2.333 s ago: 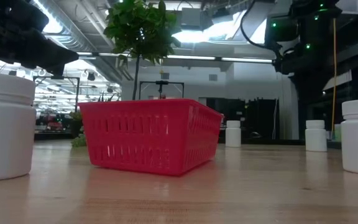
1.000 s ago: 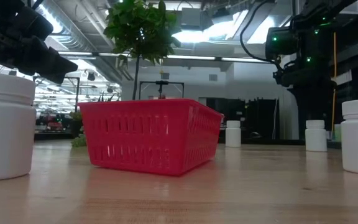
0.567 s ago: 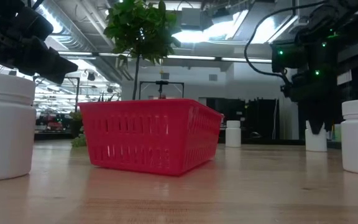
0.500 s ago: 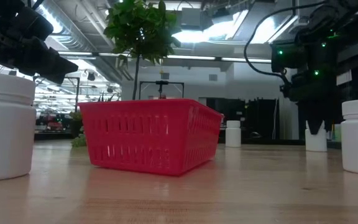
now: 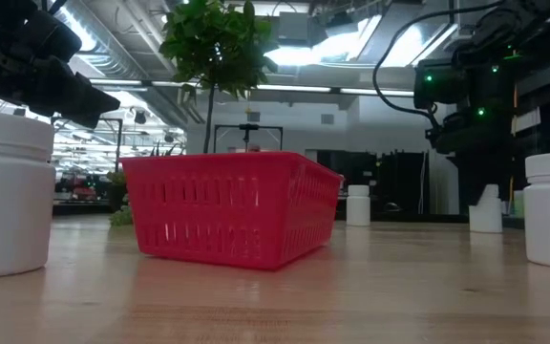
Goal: Pick and place pill bottles into a basket
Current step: Put the white medicine bottle into the red bin
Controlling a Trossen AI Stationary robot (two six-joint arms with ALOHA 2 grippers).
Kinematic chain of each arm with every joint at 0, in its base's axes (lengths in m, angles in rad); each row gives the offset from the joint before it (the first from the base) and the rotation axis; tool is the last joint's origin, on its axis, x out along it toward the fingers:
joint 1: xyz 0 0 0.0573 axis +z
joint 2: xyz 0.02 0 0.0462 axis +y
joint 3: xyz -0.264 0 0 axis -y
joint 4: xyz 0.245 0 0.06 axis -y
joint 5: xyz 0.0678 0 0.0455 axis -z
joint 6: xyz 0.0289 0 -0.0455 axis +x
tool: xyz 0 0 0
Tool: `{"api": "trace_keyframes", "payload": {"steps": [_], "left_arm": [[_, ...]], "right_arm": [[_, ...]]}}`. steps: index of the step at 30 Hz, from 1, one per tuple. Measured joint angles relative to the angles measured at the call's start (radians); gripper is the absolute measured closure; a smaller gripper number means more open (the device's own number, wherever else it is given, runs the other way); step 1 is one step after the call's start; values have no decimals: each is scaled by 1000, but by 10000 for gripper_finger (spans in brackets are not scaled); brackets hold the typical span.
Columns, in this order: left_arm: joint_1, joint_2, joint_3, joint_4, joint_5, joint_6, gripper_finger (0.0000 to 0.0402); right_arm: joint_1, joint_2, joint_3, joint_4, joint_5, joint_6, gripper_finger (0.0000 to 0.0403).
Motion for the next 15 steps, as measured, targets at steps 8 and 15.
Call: {"api": "trace_keyframes", "payload": {"steps": [8, 15], "left_arm": [[0, 0, 0, 0, 0, 0, 396], [0, 0, 0, 0, 0, 0, 398]], "right_arm": [[0, 0, 0, -10, 0, -1, 168], [0, -2, 2, -13, 2, -4, 236]]}}
